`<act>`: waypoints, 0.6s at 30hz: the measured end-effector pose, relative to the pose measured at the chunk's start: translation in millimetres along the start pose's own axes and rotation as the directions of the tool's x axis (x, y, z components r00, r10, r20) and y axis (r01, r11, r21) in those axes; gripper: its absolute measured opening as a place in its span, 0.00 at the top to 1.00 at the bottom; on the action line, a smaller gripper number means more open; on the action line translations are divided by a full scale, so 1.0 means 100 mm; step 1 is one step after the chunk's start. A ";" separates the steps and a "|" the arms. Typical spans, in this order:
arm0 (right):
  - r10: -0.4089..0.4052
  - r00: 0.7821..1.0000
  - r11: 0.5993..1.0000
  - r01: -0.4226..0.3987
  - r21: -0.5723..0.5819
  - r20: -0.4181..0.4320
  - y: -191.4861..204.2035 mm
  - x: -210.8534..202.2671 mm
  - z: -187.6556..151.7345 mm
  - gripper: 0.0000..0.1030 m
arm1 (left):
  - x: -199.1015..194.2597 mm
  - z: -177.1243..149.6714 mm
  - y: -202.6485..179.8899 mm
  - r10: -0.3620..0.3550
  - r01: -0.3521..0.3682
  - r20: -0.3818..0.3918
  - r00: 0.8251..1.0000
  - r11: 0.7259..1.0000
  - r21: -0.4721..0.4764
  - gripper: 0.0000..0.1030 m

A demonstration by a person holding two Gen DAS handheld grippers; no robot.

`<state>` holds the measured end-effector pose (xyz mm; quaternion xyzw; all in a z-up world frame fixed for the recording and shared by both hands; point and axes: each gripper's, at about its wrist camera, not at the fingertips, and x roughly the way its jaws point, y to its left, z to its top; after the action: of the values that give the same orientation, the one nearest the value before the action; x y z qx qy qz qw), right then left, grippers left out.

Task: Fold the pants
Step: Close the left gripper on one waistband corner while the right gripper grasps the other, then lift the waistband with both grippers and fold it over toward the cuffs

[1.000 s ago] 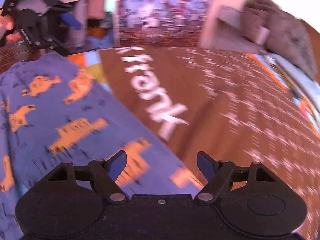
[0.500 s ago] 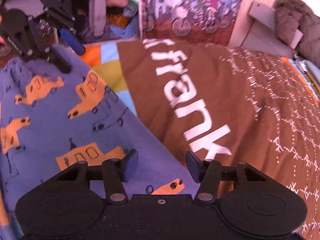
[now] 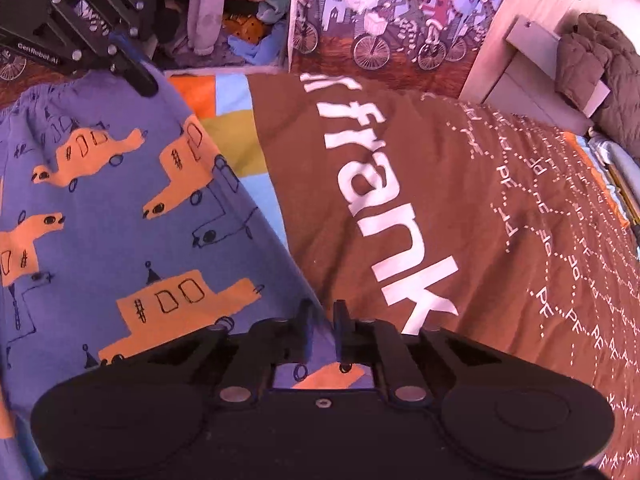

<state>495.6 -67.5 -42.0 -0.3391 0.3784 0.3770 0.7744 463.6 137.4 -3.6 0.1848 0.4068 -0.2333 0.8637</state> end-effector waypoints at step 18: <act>-0.276 0.933 0.960 0.280 0.013 0.231 1.33 -1.72 -0.52 1.00 | -1.29 -0.20 -0.83 0.051 -0.073 0.131 0.990 0.983 0.168 0.99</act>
<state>292.5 -101.1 46.2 -0.3510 0.2305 0.3043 0.8550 333.0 112.4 75.5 0.2564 0.3239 -0.2516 0.8753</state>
